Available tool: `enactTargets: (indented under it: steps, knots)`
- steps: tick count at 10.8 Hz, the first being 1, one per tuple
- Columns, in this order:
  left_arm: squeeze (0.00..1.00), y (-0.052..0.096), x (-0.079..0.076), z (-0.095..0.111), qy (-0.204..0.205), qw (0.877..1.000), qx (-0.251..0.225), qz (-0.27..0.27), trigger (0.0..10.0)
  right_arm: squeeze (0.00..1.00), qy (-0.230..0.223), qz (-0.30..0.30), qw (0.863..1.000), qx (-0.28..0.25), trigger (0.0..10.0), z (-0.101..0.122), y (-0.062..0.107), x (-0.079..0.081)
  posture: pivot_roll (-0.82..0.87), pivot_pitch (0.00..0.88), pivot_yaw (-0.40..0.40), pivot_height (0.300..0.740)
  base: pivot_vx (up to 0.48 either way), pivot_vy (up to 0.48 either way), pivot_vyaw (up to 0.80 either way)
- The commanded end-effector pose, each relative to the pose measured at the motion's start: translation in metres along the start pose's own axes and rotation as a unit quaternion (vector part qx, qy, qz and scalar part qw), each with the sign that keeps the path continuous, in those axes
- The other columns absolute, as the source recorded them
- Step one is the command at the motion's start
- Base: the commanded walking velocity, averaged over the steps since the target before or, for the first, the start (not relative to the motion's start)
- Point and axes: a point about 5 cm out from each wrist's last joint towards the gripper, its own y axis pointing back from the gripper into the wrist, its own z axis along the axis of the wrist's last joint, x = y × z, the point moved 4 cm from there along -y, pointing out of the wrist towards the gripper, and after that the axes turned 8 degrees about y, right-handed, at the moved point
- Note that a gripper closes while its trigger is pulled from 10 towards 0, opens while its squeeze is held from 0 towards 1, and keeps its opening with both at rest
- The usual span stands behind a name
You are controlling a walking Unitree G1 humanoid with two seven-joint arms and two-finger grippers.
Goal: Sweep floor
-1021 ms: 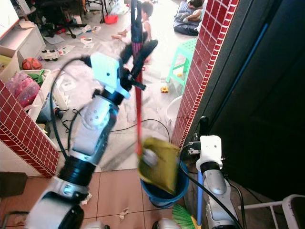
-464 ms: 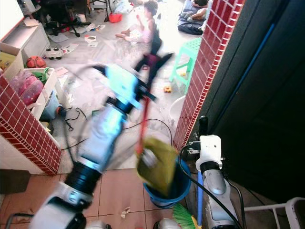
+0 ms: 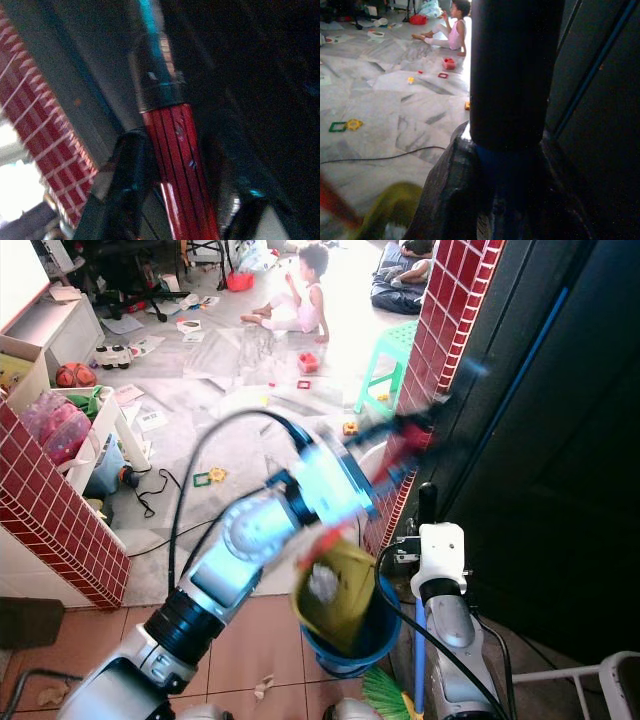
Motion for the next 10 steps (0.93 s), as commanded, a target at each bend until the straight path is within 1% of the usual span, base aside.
enactTargets:
  steps: [1,4,5,6,7,9,10]
  knots:
    - [1.00,-0.008,-0.005,0.018,-0.042,0.998,-0.038,-0.029,10.0,0.00,-0.005,0.000,1.000,-0.015,10.0,0.008,-0.004,0.000,-0.05,0.000,-0.006,0.740,0.000,0.000,0.00]
    - [1.00,-0.009,-0.012,0.025,-0.096,0.992,-0.057,-0.065,10.0,0.00,-0.006,0.001,1.000,-0.014,10.0,0.008,-0.005,0.000,-0.05,0.000,-0.008,0.740,0.000,0.000,0.00]
    - [1.00,-0.010,-0.012,0.024,-0.103,0.990,-0.055,-0.077,10.0,0.00,-0.006,0.003,1.000,-0.013,10.0,0.008,-0.006,0.000,-0.05,0.000,-0.011,0.740,0.000,0.000,0.00]
    - [0.89,-0.011,-0.003,0.022,-0.094,0.993,-0.046,-0.062,10.0,0.00,-0.006,0.004,1.000,-0.013,10.0,0.008,-0.006,0.001,-0.05,0.000,-0.009,0.740,0.000,0.000,0.00]
    - [0.00,-0.010,0.002,0.018,-0.092,0.994,-0.039,-0.050,10.0,0.00,-0.006,0.004,1.000,-0.013,10.0,0.008,-0.006,0.001,-0.05,0.000,-0.009,0.740,0.000,0.000,0.00]
    - [0.00,-0.007,0.007,0.012,-0.072,0.997,-0.024,-0.031,10.0,0.00,-0.007,0.004,1.000,-0.012,10.0,0.008,-0.005,0.001,-0.05,0.000,-0.013,0.740,0.000,0.000,0.00]
    - [0.00,-0.005,0.007,0.008,-0.057,0.998,-0.017,-0.032,0.0,0.00,-0.007,0.006,1.000,-0.012,10.0,0.007,-0.004,0.001,-0.05,0.000,-0.013,0.740,0.000,0.000,0.00]
